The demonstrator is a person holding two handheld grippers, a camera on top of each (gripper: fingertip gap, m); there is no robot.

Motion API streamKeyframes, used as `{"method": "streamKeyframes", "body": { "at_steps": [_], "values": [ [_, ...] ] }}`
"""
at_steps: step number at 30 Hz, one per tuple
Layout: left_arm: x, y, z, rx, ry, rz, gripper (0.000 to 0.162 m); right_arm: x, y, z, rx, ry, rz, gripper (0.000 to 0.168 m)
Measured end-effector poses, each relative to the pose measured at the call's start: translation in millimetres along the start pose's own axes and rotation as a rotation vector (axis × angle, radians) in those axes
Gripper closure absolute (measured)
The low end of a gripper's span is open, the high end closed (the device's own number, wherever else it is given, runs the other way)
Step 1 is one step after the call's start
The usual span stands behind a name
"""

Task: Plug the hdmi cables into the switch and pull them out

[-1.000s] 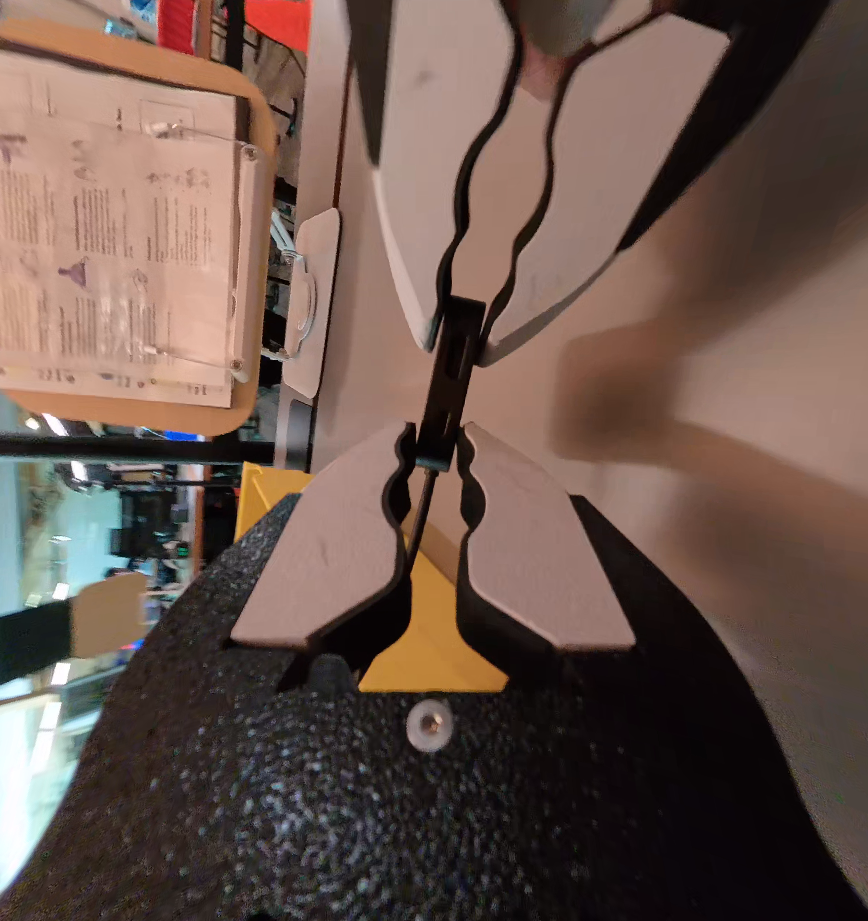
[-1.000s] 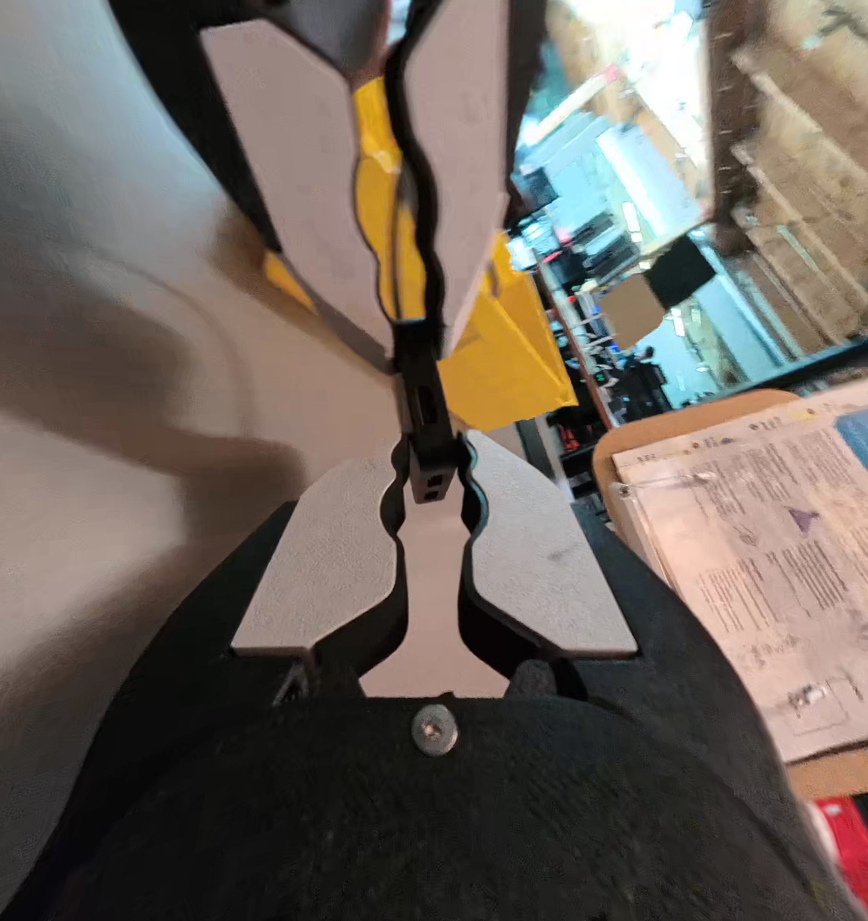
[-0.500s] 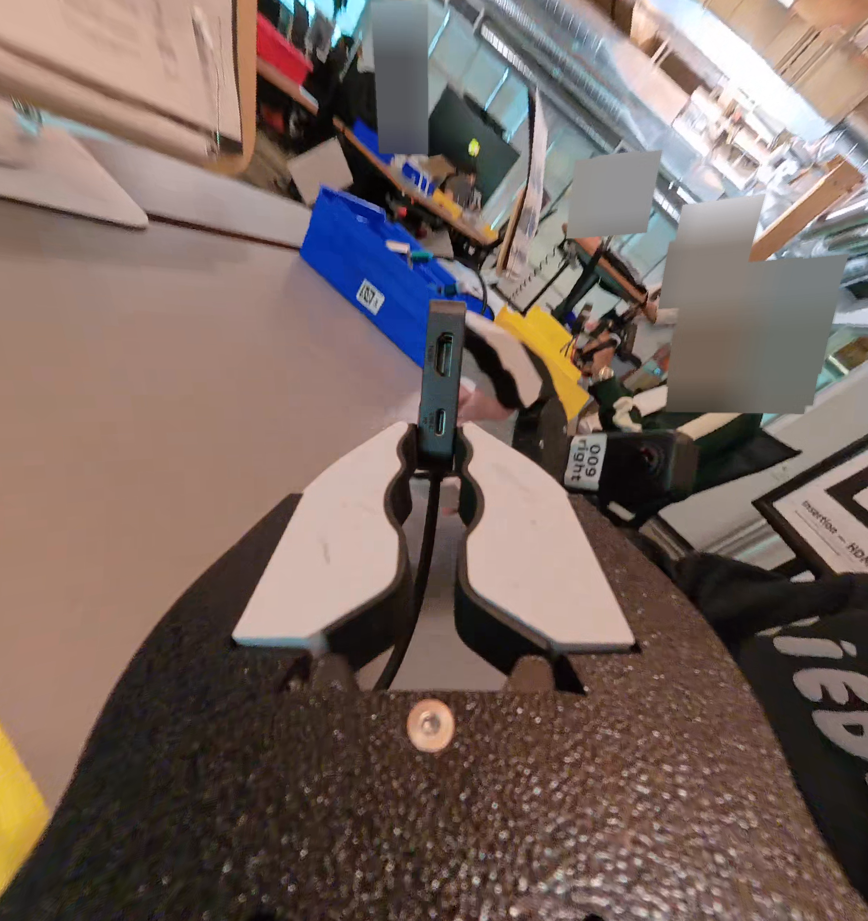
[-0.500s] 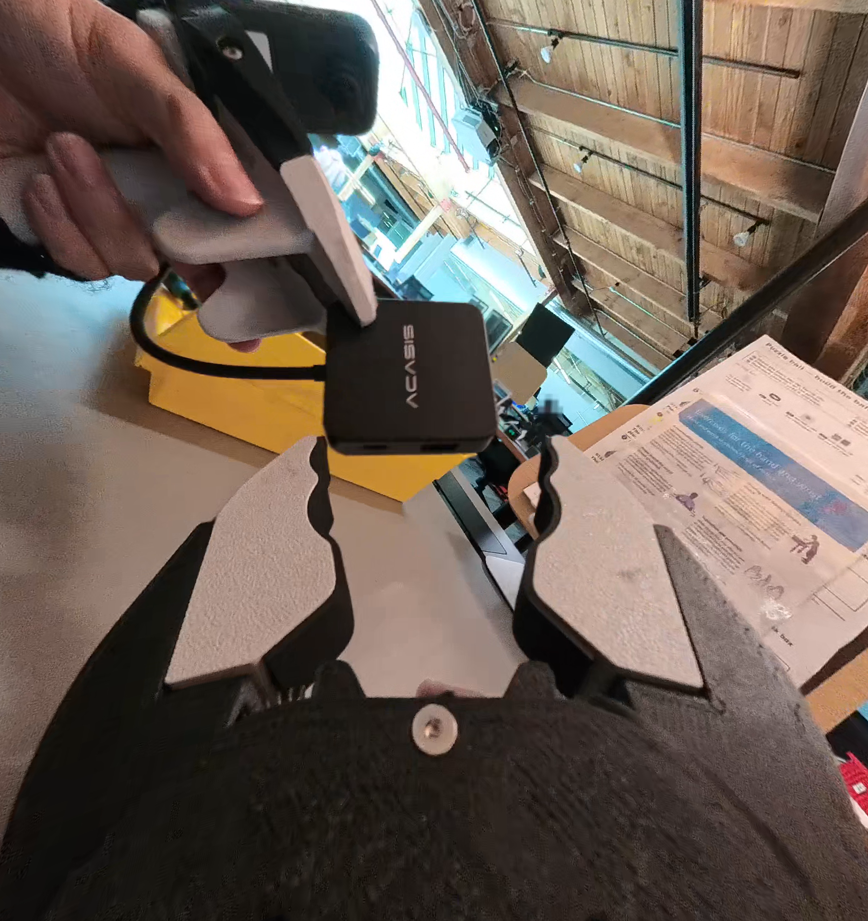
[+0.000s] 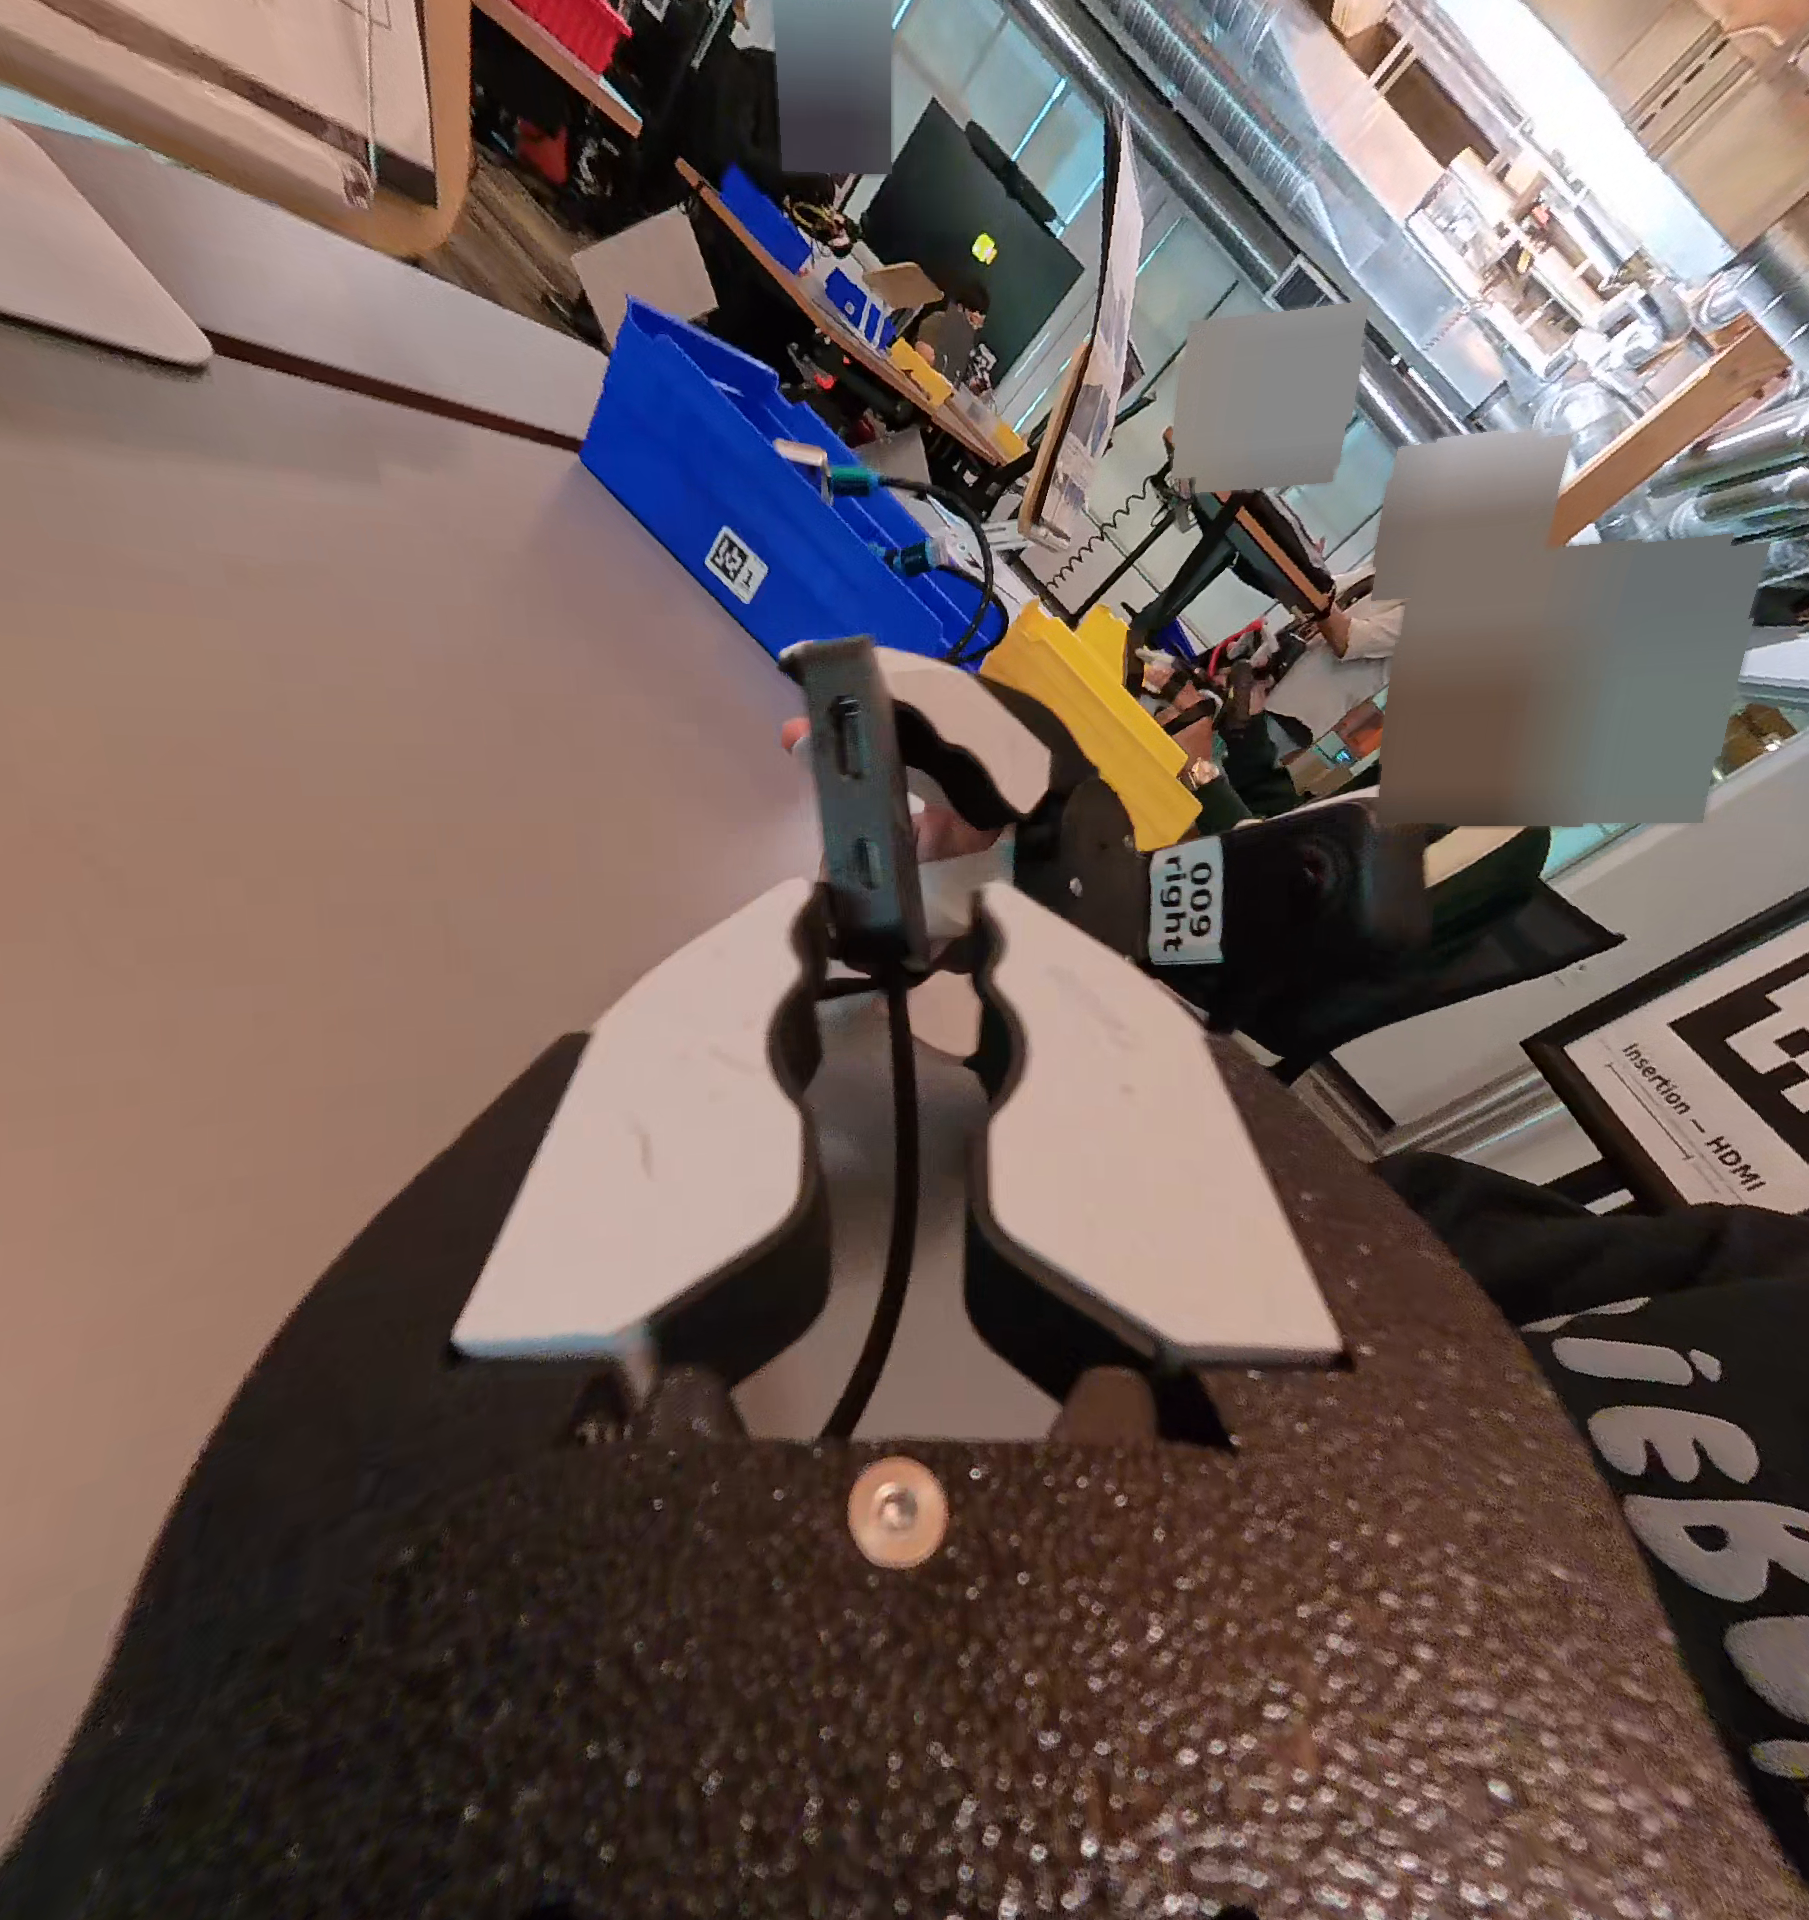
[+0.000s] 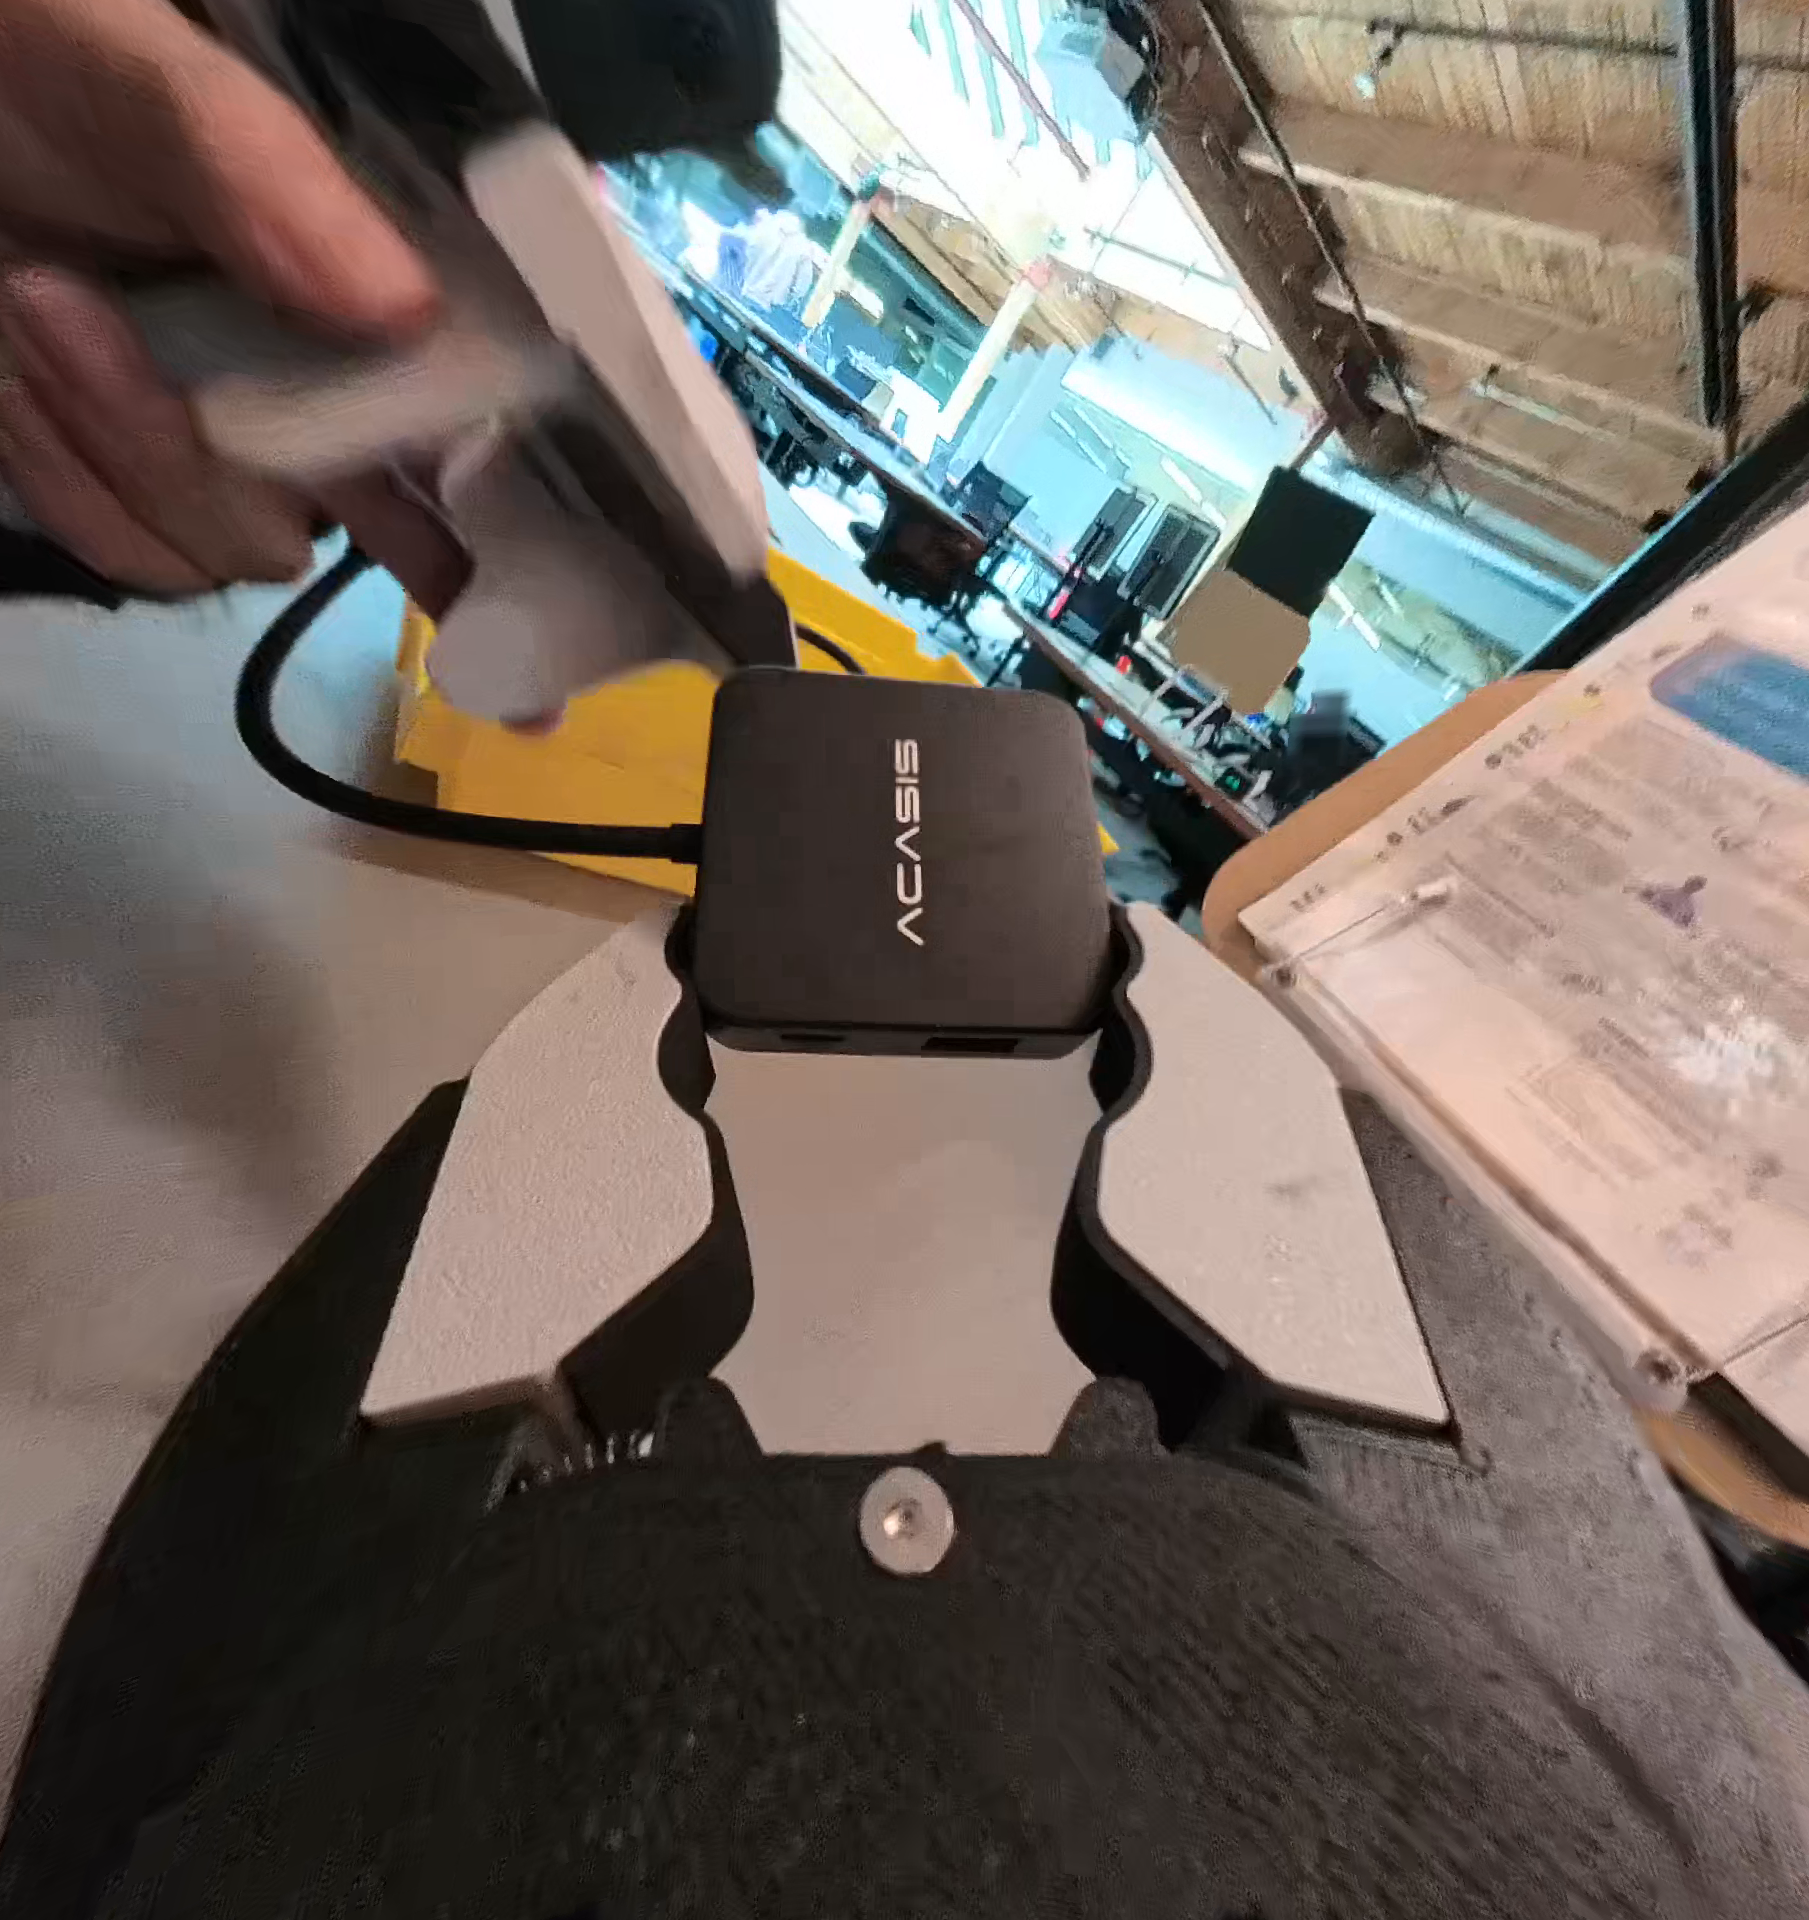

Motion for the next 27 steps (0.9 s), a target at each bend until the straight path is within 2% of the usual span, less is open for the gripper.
{"method": "streamKeyframes", "body": {
  "at_steps": [1,4,6,8,10,12,14,18,20,27],
  "values": [
    [4.5,6.9,7.6,0.015,0.005,-0.023,0.128,2.2,-3.4,0.6,-0.02,0.001,-0.012,0.095],
    [24.1,32.0,41.8,0.121,0.058,-0.234,0.128,7.0,-11.9,1.9,-0.072,-0.013,-0.008,0.095],
    [26.7,41.8,64.8,0.153,0.199,-0.464,0.128,6.0,-14.9,0.6,-0.095,-0.007,-0.004,0.095],
    [15.1,45.7,83.8,0.138,0.42,-0.758,0.123,1.1,-17.0,-1.5,-0.114,0.02,0.007,0.095],
    [-1.3,39.9,93.7,0.029,0.608,-1.034,0.118,-3.3,-17.4,-3.3,-0.121,0.044,0.005,0.095],
    [-14.8,26.3,92.0,-0.151,0.689,-1.194,0.115,-7.7,-18.7,-4.6,-0.129,0.076,-0.002,0.095],
    [-20.4,13.1,82.2,-0.275,0.68,-1.28,0.11,-12.0,-19.5,-5.0,-0.137,0.118,-0.014,0.095],
    [-25.2,-7.6,56.3,-0.365,0.593,-1.421,0.105,-19.6,-17.5,-4.3,-0.115,0.199,-0.065,0.095],
    [-25.2,-16.7,45.4,-0.368,0.526,-1.433,0.104,-22.6,-15.1,-2.9,-0.094,0.246,-0.107,0.095],
    [0.1,-28.7,20.3,-0.304,0.436,-1.599,0.102,-36.8,9.4,19.6,0.1,0.613,-0.424,0.095]
  ]
}}
Point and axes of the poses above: each gripper's, where its closed fingertips meet, z back along the fingers, y out of its top, x = y × z across the jaws, the point moved 4 cm from there along z, back along the fingers, and after that the axes turned 3 degrees about y, right-handed, at the moved point
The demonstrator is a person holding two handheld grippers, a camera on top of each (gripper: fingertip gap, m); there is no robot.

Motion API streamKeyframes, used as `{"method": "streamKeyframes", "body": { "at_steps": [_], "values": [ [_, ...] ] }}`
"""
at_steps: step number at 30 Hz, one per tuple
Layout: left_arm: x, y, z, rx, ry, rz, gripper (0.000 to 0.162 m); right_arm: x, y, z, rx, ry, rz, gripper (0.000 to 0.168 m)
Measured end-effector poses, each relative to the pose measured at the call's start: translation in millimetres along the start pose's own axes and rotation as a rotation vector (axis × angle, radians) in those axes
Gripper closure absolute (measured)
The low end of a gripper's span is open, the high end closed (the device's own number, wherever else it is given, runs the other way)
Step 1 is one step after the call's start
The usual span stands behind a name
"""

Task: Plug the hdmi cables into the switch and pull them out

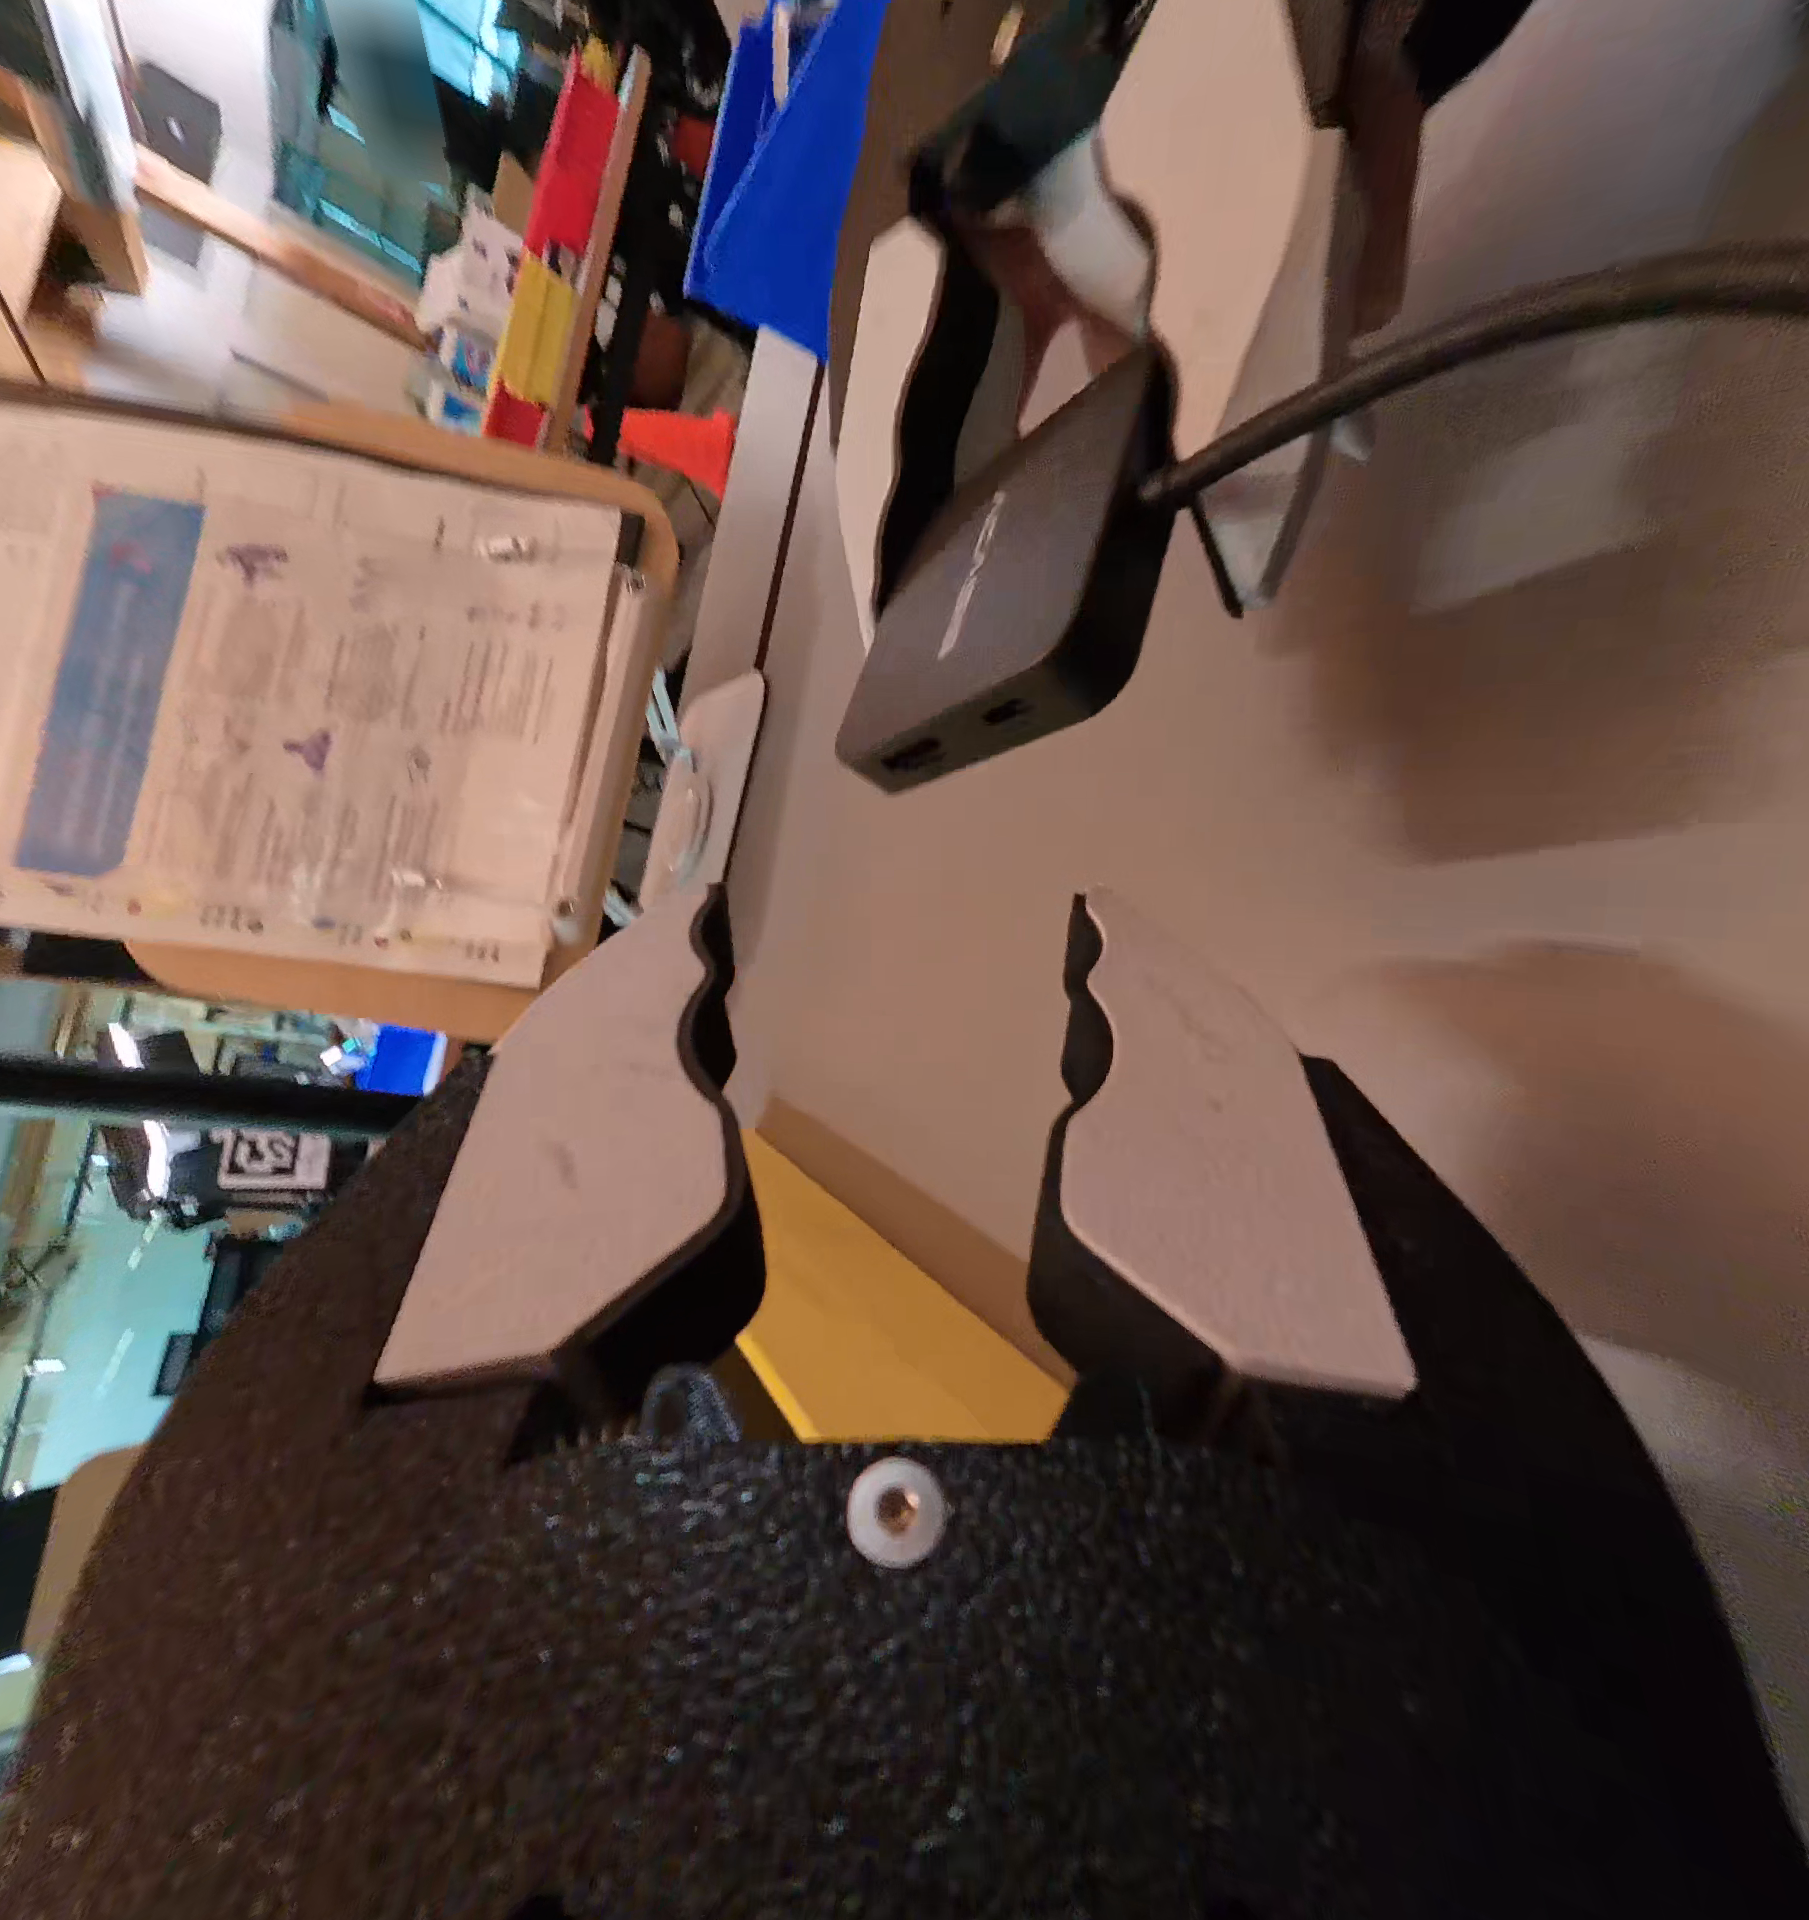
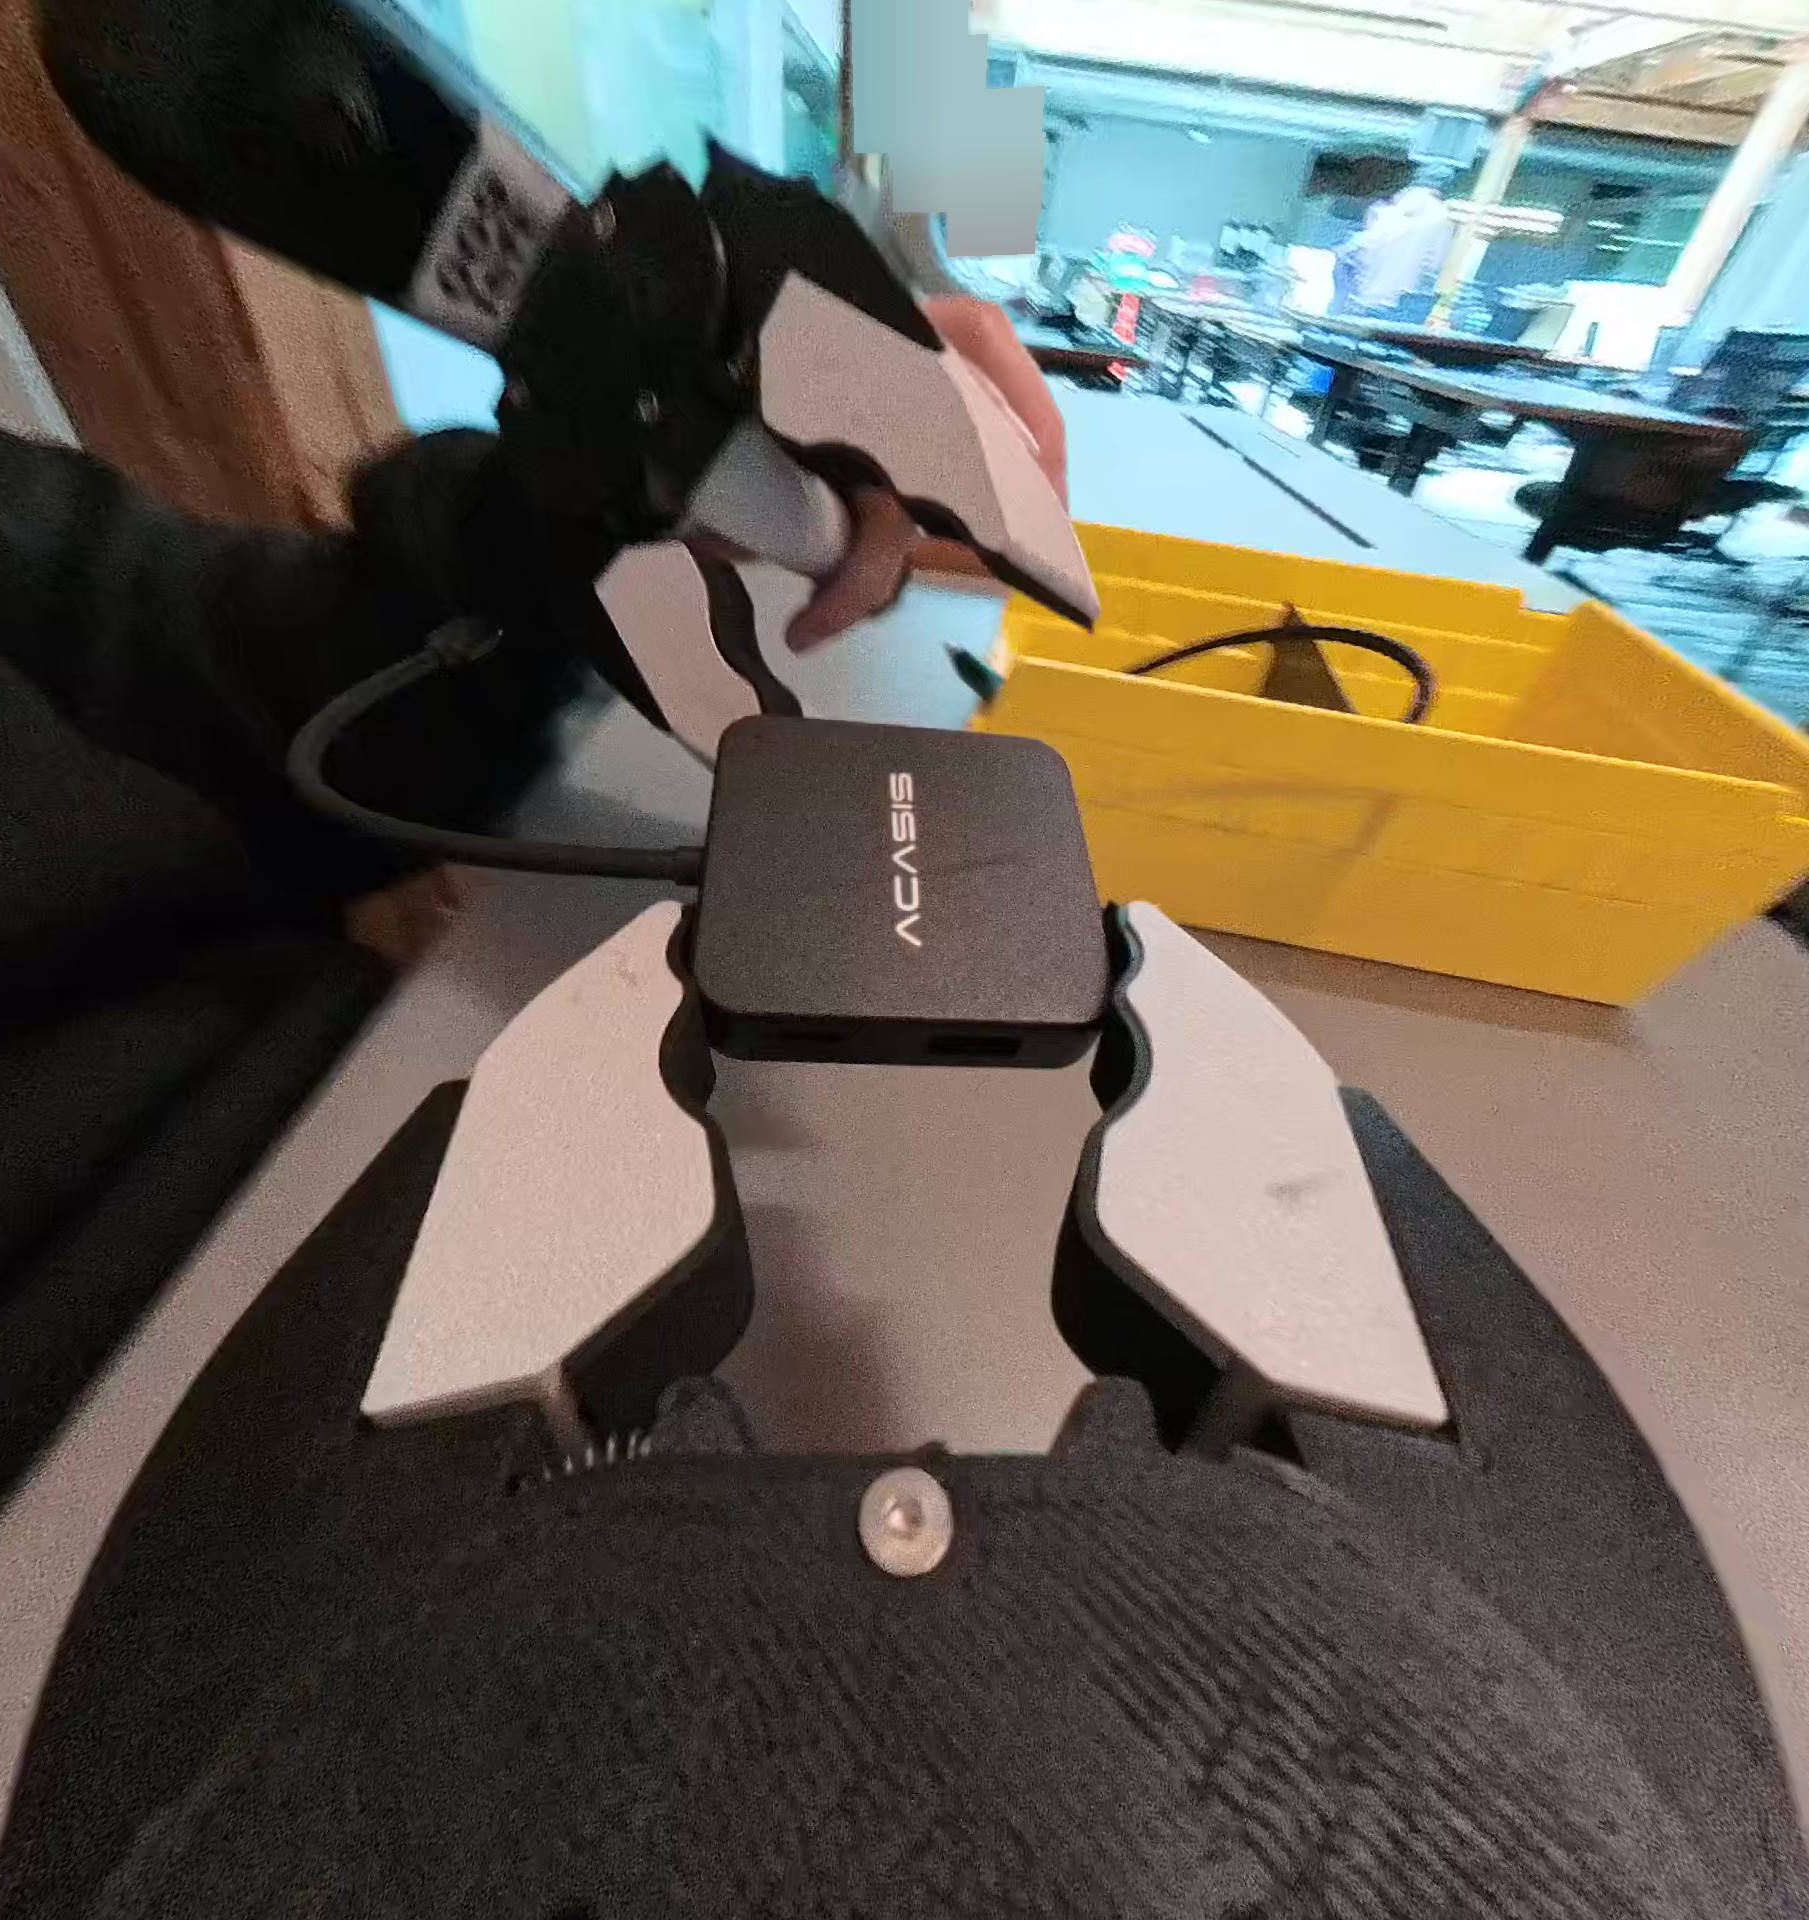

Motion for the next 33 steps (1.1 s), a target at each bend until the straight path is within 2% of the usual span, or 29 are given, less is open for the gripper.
{"method": "streamKeyframes", "body": {
  "at_steps": [3,8,9,13,16,23,33],
  "values": [
    [7.2,25.9,-2.1,0.087,-0.004,-0.048,0.102,-11.0,10.1,2.8,0.088,0.126,-0.085,0.095],
    [8.6,51.0,-3.6,0.174,0.086,-0.149,0.125,-20.7,16.2,3.7,0.141,0.24,-0.16,0.095],
    [9.3,55.0,-3.3,0.194,0.089,-0.158,0.14,-21.4,16.9,3.5,0.151,0.249,-0.166,0.095],
    [7.7,64.1,-2.2,0.225,0.13,-0.225,0.148,-20.6,32.1,11.1,0.317,0.327,-0.3,0.096],
    [2.2,70.9,1.6,0.303,0.187,-0.216,0.149,-22.7,40.2,13.2,0.397,0.339,-0.315,0.096],
    [-4.7,70.0,10.1,0.308,0.214,-0.242,0.149,-19.0,43.5,17.8,0.451,0.349,-0.353,0.097],
    [6.8,65.8,7.5,0.287,0.12,-0.311,0.149,-28.3,34.6,11.4,0.348,0.372,-0.295,0.096]
  ]
}}
Point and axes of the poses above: each gripper's, where its closed fingertips meet, z back along the fingers, y out of its top, x = y × z across the jaws, the point moved 4 cm from there along z, back along the fingers, and after that the axes turned 3 degrees about y, right-handed, at the moved point
